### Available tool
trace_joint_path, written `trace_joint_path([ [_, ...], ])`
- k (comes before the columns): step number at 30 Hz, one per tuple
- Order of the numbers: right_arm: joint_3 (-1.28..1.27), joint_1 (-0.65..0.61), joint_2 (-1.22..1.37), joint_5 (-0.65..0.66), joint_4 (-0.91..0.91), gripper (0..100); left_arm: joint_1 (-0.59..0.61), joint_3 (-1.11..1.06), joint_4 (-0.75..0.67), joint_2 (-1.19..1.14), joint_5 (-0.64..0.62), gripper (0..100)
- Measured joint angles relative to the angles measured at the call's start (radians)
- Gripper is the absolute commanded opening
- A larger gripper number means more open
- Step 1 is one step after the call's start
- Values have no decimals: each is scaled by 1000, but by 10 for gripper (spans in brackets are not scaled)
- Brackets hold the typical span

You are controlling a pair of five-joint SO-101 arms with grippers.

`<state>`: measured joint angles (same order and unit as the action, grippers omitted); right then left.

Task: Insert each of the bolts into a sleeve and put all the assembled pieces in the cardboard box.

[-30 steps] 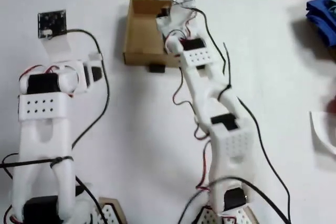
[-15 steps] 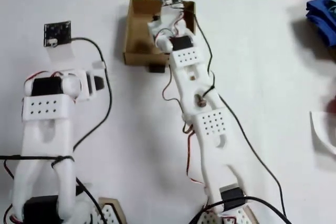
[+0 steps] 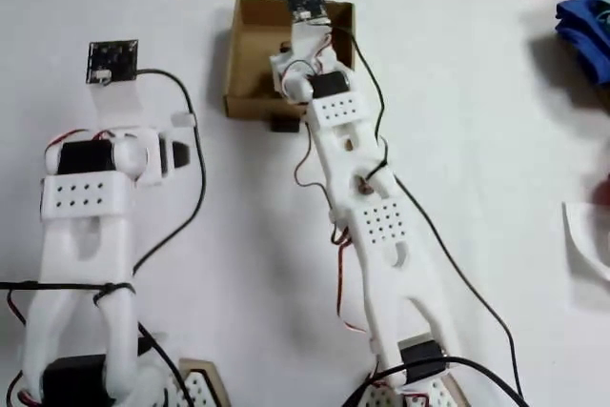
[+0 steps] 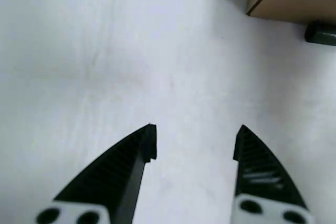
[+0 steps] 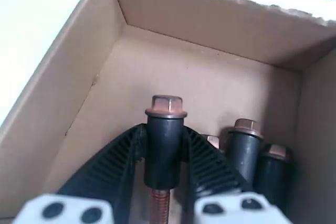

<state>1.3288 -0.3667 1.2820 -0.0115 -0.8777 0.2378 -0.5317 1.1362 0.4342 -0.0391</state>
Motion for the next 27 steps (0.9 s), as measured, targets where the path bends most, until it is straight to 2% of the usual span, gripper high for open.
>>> trace_joint_path([
  [27, 11, -2, 64, -5, 18, 22, 0, 0, 0, 0, 2, 253],
])
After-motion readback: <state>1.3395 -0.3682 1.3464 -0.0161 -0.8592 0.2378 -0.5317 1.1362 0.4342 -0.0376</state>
